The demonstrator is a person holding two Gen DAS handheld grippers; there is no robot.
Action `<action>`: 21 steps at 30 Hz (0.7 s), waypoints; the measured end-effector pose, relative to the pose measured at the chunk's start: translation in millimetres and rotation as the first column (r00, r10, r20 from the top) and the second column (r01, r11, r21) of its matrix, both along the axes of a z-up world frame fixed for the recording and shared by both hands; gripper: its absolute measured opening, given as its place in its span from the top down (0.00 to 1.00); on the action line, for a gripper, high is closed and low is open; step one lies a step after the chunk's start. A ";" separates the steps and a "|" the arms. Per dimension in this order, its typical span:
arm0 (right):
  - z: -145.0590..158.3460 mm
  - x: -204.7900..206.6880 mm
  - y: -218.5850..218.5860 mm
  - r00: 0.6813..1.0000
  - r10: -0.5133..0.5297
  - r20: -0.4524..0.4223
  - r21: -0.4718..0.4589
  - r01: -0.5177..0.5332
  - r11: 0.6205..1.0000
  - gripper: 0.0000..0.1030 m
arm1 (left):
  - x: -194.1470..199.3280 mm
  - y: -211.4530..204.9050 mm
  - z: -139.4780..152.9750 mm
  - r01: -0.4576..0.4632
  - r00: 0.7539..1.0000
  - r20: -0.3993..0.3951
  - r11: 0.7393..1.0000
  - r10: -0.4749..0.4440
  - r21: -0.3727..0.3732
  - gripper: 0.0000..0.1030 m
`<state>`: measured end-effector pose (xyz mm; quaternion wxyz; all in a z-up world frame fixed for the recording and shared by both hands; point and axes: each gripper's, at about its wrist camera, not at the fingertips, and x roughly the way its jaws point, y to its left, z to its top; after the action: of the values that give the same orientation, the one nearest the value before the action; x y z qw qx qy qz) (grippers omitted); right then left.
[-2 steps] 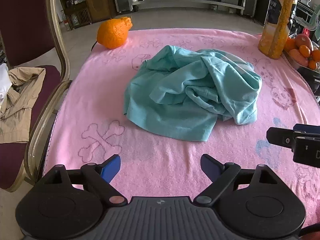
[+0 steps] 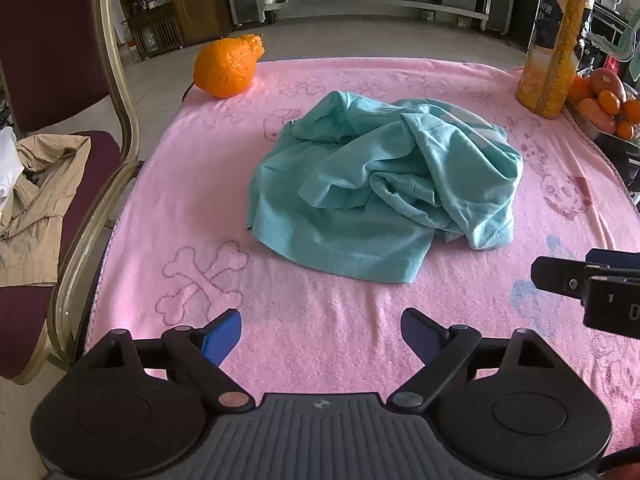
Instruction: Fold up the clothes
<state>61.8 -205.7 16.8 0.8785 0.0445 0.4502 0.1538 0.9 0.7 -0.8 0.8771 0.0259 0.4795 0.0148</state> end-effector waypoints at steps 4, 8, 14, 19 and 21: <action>0.4 0.3 -0.6 1.000 0.001 -0.003 0.006 -0.001 1.000 0.36 | 2.2 -0.4 -2.0 0.007 1.000 -0.004 1.000 -0.007 0.002 0.15; -1.2 0.7 -0.8 1.000 0.002 -0.003 0.001 -0.002 1.000 0.34 | -3.2 -2.1 -1.6 0.008 1.000 0.019 1.000 -0.008 0.007 0.14; -2.4 -1.9 3.3 1.000 0.009 0.000 -0.029 -0.009 1.000 0.31 | -3.1 0.1 -2.7 0.014 1.000 0.010 1.000 -0.014 0.005 0.14; -2.6 -1.7 2.3 1.000 0.010 -0.001 -0.031 -0.010 0.999 0.30 | -3.0 -0.1 -3.2 0.011 1.000 0.009 1.000 -0.011 0.005 0.14; -2.4 -1.7 2.1 1.000 0.011 -0.003 -0.032 -0.011 0.999 0.30 | -2.8 0.2 -3.0 0.010 1.000 0.008 1.000 -0.010 0.005 0.14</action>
<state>60.1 -203.6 14.4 0.8776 0.0282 0.4539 0.1516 -1.9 0.9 -3.7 0.8790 0.0303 0.4758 0.0115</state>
